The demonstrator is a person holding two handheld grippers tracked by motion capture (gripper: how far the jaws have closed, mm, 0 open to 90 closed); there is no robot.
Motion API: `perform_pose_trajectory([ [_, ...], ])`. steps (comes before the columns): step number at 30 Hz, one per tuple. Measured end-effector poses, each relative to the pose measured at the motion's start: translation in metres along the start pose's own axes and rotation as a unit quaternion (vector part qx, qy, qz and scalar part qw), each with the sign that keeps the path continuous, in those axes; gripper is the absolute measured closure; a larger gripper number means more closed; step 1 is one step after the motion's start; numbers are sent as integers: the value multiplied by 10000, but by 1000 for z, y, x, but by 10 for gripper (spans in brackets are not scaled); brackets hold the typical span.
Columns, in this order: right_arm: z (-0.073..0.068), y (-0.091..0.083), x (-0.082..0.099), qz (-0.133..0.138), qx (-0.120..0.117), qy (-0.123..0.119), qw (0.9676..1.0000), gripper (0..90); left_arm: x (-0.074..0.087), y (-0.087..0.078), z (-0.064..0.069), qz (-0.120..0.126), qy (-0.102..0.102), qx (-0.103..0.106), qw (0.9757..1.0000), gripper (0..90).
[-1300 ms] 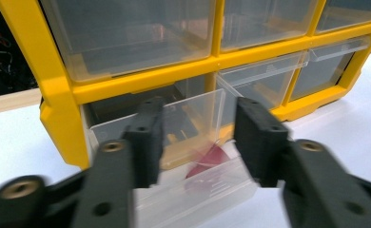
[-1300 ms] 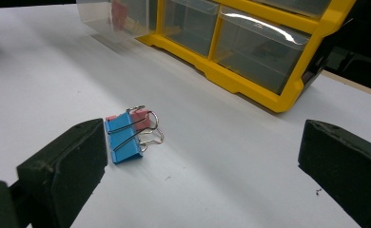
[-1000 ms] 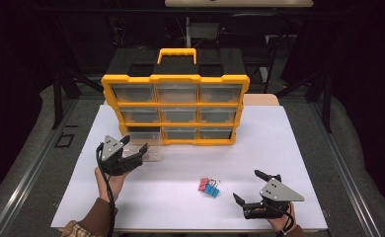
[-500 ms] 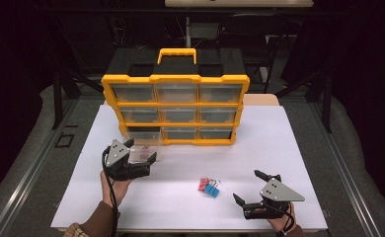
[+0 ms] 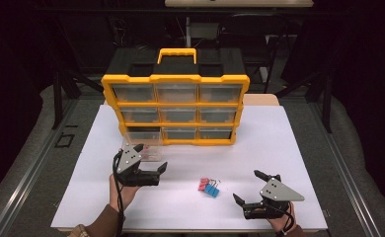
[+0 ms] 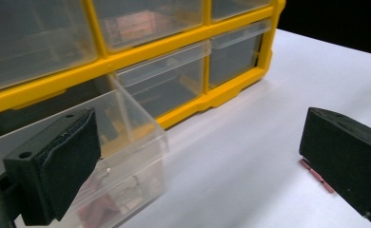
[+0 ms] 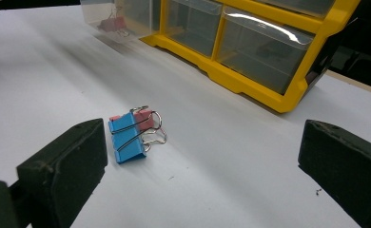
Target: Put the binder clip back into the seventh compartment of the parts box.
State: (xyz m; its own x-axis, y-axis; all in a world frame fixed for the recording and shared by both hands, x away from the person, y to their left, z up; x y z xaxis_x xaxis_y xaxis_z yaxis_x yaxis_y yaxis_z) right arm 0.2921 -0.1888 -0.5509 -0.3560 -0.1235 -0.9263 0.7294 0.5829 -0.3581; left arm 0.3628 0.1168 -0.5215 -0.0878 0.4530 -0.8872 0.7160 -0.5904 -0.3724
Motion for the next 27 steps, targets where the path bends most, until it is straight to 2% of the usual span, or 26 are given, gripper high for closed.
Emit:
perform_pose_trajectory([
  [6,0,0,0,-3,-8,9,10000,19,-2,5,13,49,149,191,9997,0],
  [14,0,0,0,-4,-12,12,10000,19,-2,11,26,28,245,378,9990,0],
  [27,0,1,1,-28,-16,20,10000,20,0,27,47,-105,375,706,9967,0],
])
Point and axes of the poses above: each handheld gripper's, and its own axes: y roughly forward along the jaws, x roughly out of its underside, z roughly to its right, the point moved 8 cm from there along y, roughly forward along the jaws, and after that the axes turned 15 degrees about y, right-handed, at the moved point
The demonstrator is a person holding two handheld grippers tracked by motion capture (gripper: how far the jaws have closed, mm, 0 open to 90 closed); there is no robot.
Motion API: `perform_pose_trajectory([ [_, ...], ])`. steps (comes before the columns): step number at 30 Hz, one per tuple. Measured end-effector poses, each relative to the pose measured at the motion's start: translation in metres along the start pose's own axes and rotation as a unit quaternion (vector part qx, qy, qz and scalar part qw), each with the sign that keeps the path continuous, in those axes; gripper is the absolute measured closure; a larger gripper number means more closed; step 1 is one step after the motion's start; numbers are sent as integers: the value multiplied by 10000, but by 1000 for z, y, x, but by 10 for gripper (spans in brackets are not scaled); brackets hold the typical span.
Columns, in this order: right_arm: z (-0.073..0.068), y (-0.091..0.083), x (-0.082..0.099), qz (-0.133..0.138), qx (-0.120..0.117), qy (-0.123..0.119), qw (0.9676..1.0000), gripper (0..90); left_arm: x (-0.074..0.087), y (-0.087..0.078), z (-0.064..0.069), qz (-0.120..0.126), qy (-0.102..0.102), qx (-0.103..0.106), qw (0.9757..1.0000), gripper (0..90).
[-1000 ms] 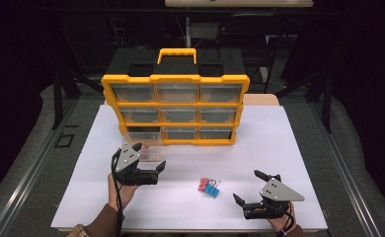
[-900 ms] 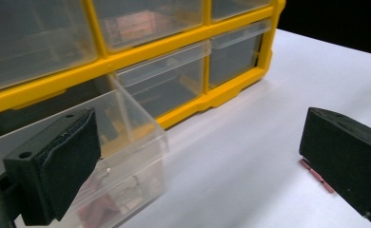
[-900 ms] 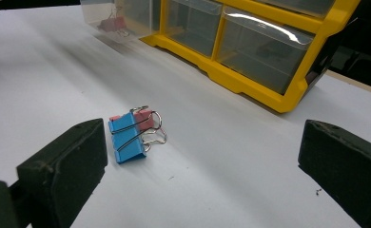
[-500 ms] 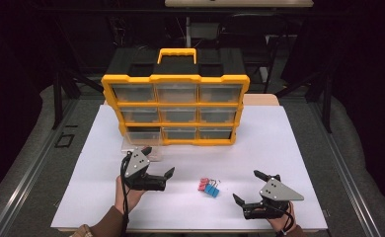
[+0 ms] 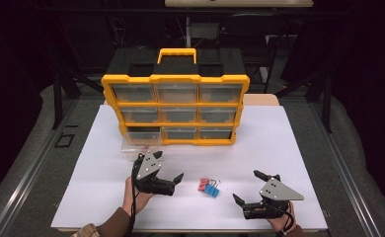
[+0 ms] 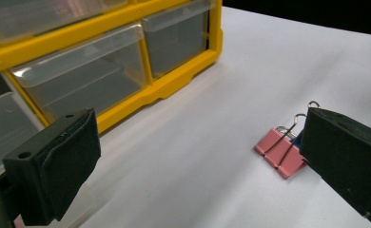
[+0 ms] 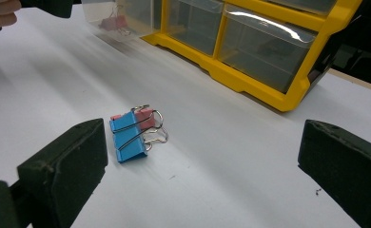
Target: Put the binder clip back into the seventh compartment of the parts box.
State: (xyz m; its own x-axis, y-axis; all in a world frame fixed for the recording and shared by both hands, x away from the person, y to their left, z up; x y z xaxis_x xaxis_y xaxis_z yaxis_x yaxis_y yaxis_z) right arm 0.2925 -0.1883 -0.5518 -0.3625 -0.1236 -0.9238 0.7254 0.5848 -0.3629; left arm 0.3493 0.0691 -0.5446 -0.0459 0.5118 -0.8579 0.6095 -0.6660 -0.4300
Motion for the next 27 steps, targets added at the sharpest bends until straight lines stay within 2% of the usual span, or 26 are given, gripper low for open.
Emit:
perform_pose_trajectory([
  [11,0,0,0,-29,-12,12,10000,22,2,18,19,-103,38,389,9992,0],
  [17,0,1,1,-39,-28,18,10000,22,5,28,29,-299,119,558,9979,0],
  [19,0,0,1,-43,-33,37,10000,22,5,31,30,-311,119,518,9981,0],
  [27,-1,1,1,-48,-39,22,10000,22,2,40,39,-331,146,612,9975,1],
])
Point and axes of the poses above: each handheld gripper's, and its own axes: y roughly forward along the jaws, x roughly out of its underside, z roughly to its right, the point moved 8 cm from there along y, roughly forward along the jaws, and after that the axes turned 15 degrees about y, right-handed, at the moved point
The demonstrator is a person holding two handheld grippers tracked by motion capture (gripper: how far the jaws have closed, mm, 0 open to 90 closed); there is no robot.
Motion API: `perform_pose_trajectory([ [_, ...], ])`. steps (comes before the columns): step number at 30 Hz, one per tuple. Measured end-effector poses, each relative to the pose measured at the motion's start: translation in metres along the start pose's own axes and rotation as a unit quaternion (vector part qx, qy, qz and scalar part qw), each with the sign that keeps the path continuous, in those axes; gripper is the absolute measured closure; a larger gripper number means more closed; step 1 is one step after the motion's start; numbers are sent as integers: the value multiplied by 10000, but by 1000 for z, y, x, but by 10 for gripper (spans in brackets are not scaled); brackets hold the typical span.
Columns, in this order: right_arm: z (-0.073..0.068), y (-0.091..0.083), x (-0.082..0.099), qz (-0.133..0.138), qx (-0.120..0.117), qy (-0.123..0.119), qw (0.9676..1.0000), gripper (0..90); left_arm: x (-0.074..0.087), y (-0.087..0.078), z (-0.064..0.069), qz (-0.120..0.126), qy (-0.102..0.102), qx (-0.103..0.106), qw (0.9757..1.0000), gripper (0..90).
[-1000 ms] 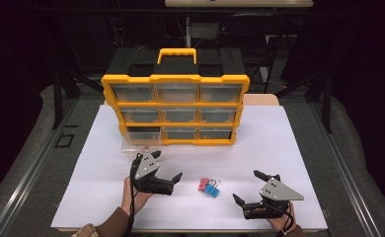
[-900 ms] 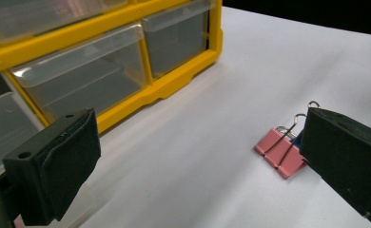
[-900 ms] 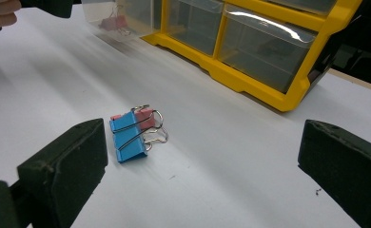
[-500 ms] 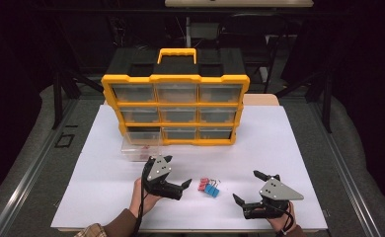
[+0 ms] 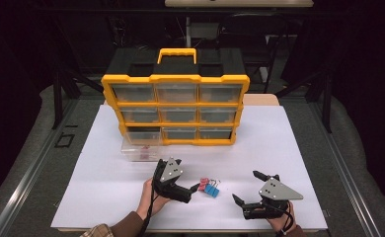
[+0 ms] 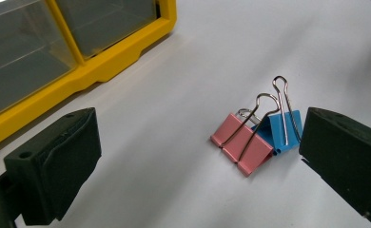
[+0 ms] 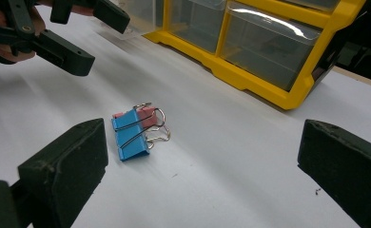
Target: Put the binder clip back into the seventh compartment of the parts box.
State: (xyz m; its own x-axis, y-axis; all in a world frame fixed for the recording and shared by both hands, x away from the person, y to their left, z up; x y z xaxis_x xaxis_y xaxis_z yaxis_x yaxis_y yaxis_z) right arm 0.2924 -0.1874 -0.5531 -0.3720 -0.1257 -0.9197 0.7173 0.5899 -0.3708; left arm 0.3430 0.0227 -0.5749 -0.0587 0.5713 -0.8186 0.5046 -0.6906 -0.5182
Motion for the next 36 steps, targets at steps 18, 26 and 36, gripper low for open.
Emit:
perform_pose_trajectory([
  [18,0,0,0,-4,-2,1,10000,22,-9,15,13,14,114,202,9997,154],
  [26,0,0,0,-13,2,-2,10000,22,-11,23,22,-46,228,428,9988,233],
  [36,0,0,0,-17,-2,0,10000,22,-12,30,29,-114,338,607,9975,417],
])
Point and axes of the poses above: each handheld gripper's, and its own axes: y roughly forward along the jaws, x roughly out of its underside, z roughly to its right, the point moved 8 cm from there along y, roughly forward along the jaws, and after that the axes turned 15 degrees about y, right-handed, at the moved point
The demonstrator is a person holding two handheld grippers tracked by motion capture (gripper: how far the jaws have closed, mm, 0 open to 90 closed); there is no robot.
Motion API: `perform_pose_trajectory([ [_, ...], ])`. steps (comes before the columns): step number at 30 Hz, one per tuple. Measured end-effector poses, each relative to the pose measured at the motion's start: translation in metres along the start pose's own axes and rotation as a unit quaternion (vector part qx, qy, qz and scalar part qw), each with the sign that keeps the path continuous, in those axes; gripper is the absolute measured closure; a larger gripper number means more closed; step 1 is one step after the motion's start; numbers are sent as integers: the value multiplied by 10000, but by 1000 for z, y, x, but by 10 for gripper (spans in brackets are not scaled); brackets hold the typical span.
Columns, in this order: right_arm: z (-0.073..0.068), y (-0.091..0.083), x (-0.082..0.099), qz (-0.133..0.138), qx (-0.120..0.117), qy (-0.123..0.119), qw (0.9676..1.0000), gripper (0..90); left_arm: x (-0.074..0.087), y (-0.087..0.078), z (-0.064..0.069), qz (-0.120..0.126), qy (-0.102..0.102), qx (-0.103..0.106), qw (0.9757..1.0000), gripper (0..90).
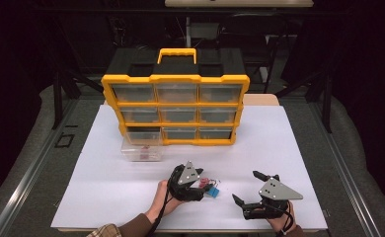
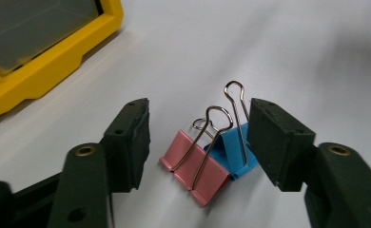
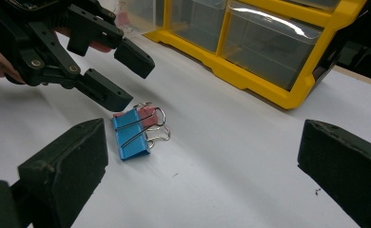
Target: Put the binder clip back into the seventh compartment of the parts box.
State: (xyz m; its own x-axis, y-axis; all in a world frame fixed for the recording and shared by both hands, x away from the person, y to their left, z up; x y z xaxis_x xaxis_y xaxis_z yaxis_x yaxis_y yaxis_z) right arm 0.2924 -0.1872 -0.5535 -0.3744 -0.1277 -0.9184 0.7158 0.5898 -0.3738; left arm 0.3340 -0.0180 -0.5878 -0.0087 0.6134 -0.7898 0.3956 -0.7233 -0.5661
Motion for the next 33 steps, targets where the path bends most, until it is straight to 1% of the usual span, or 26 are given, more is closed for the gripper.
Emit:
perform_pose_trajectory([
  [1,0,0,0,0,2,2,10000,22,0,1,0,-17,24,4,10000,429],
  [3,0,0,0,1,2,-4,10000,22,-1,2,1,14,-7,23,10000,457],
  [4,0,0,0,1,-2,-4,10000,22,-1,3,2,14,9,29,10000,467],
  [5,0,0,0,-1,-3,-7,10000,22,-2,4,2,32,17,20,10000,492],
  [7,0,0,0,2,0,-6,10000,22,-3,5,2,60,24,43,10000,499],
  [8,0,0,0,-4,0,0,10000,22,-3,6,3,72,9,66,10000,526],
  [10,0,0,0,-2,0,-4,10000,22,-3,8,3,67,21,83,9999,538],
  [11,0,0,0,-2,5,10,10000,22,-3,9,3,67,21,81,9999,578],
  [12,0,0,0,-2,5,10,10000,22,-3,9,3,81,-4,93,9999,578],
  [14,0,0,0,-2,6,22,10000,22,-2,10,3,90,2,121,9999,605],
  [15,0,0,0,-1,6,22,10000,22,-2,11,3,90,-25,152,9998,639],
  [16,0,0,0,-1,6,22,10000,22,-2,11,3,79,9,169,9998,639],
  [18,0,0,0,2,7,9,10000,22,-1,12,4,62,11,214,9998,661],
  [20,1,0,0,0,5,4,10000,22,-1,13,4,69,-8,213,9997,680],
  [22,1,-1,0,7,8,5,10000,22,0,14,4,76,-26,248,9997,722],
  [28,1,-1,0,2,9,0,10000,22,1,13,4,81,-21,307,9995,743],
  [33,0,-1,0,2,11,23,10000,22,0,11,2,135,-45,311,9994,763],
])
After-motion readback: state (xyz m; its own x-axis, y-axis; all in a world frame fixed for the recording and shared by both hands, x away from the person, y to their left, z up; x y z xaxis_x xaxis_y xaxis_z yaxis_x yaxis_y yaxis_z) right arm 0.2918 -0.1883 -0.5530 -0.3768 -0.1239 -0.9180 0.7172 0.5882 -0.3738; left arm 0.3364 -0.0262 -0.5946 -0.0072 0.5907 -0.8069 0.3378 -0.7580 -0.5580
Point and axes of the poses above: each handheld gripper's, and its own axes: y roughly forward along the jaws, x roughly out of its underside, z roughly to its right, the point moved 8 cm from there along y, roughly forward along the jaws, and after that the axes turned 15 degrees about y, right-handed, at the moved point
